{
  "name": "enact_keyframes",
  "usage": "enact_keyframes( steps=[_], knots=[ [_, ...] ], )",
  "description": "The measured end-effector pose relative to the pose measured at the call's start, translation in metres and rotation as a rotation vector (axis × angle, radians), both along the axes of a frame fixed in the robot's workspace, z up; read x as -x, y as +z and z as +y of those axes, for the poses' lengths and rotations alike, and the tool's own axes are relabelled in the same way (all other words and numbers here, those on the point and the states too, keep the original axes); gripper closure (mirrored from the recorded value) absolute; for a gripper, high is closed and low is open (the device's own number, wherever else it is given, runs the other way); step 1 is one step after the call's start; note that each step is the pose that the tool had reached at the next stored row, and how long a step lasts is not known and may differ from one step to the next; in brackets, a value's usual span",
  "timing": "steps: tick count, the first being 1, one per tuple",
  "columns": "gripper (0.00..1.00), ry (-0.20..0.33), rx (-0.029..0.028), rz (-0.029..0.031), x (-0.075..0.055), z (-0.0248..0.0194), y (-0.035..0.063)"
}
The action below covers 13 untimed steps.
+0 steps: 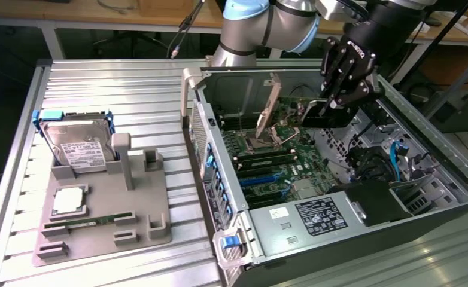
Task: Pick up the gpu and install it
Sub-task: 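Insert the gpu into the slot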
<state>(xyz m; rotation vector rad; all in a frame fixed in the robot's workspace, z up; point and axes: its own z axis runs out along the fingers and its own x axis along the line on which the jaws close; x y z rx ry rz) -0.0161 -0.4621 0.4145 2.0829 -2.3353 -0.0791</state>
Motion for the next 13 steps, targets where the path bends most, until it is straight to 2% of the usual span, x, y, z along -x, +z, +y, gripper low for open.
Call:
enact_keyframes(
  steps=[13],
  knots=[
    [0.73, 0.014, 0.0, -0.0007, -0.0001, 0.0, -0.0025]
  ],
)
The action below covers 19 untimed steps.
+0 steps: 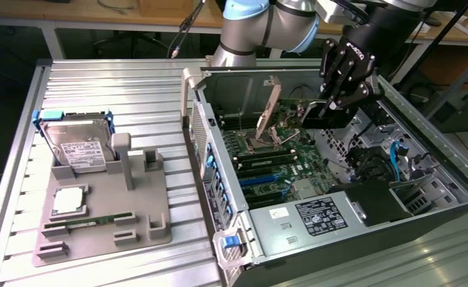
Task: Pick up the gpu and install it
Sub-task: 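Insert the gpu into the slot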
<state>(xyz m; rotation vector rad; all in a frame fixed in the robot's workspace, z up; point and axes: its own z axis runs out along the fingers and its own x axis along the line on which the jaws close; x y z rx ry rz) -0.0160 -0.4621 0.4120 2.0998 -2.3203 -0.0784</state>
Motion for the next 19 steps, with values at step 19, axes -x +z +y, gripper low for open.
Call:
enact_keyframes(
  steps=[19],
  knots=[
    [0.73, 0.013, 0.0001, -0.0021, 0.0, 0.0, -0.0059]
  ],
)
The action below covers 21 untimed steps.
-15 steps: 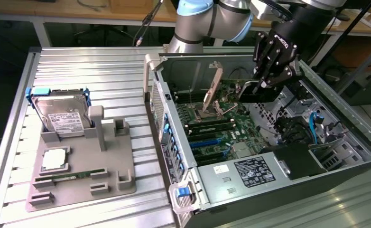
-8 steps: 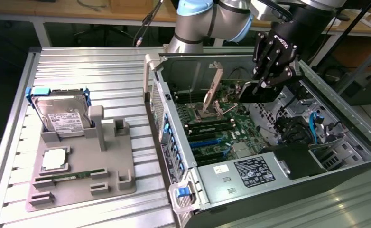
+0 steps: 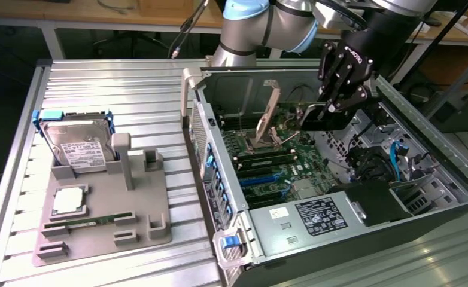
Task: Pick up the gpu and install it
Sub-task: 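Insert the gpu into the slot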
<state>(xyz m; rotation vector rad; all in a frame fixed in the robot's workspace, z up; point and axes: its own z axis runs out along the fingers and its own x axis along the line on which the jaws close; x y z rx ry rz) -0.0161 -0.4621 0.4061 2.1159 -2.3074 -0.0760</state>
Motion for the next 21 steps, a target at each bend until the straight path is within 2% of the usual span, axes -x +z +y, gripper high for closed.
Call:
enact_keyframes(
  steps=[7, 21],
  knots=[
    [0.73, 0.002, 0.0, -0.0023, 0.0, 0.0, -0.0038],
    [0.73, 0.009, 0.0, -0.0117, 0.0, 0.0, -0.011]
  ],
)
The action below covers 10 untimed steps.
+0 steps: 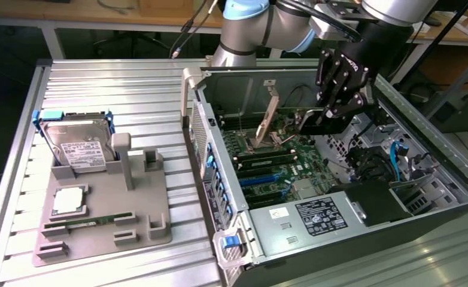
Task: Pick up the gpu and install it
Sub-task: 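Insert the gpu into the slot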
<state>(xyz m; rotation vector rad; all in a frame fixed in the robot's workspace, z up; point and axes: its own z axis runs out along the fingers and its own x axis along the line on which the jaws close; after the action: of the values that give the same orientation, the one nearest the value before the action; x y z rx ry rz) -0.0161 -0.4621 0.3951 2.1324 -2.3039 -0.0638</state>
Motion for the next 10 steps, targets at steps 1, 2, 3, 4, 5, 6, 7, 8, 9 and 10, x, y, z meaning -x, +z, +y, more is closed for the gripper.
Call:
enact_keyframes(
  steps=[1, 2, 3, 4, 5, 6, 7, 8, 9, 10],
  knots=[
    [0.73, 0.001, 0.0, -0.0006, 0.0, 0.0, -0.0005],
    [0.73, 0.001, 0.0, -0.001, 0.0, 0.0, -0.0009],
    [0.73, 0.001, 0.0, -0.0014, 0.0, 0.0, -0.0013],
    [0.73, 0.002, 0.0001, -0.0017, 0.0, 0.0, -0.0015],
    [0.73, 0.002, 0.0001, -0.0019, 0.0, 0.0, -0.0018],
    [0.73, 0.002, 0.0001, -0.0021, 0.0, 0.0, -0.002],
    [0.73, 0.002, 0.0002, -0.0022, 0.0, 0.0, -0.0022],
    [0.73, 0.002, 0.0, -0.0022, 0.0, 0.0, -0.0023],
    [0.73, 0.002, 0.0, -0.0023, 0.0, 0.0, -0.0038],
    [0.73, 0.002, 0.0, -0.0023, 0.0, 0.0, -0.0039]
  ],
)
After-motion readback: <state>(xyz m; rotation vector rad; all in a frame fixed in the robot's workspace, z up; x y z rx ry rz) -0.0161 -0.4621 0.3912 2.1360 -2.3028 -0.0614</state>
